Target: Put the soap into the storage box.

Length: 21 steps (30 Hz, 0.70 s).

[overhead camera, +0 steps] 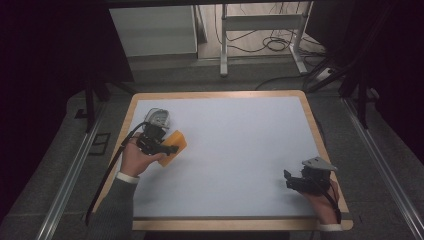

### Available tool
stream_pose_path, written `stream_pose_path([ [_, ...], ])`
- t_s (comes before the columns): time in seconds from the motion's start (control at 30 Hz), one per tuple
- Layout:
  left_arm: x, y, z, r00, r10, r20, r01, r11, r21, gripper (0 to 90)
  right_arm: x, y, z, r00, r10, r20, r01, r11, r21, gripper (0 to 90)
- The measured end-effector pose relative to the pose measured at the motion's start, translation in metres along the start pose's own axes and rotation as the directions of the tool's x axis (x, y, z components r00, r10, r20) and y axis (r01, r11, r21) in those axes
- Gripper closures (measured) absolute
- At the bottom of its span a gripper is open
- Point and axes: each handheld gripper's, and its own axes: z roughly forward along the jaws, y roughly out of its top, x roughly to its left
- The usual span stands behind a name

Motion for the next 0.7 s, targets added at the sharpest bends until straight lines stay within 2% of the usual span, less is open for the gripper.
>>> stream_pose_path([
  [0.7, 0.018, 0.006, -0.001, 0.9994, -0.031, -0.011, 0.031, 0.9995, -0.006, 60.5, -0.001, 0.0, 0.0, 1.0, 0.004, 0.008, -0.004, 1.0, 0.001, 7.2],
])
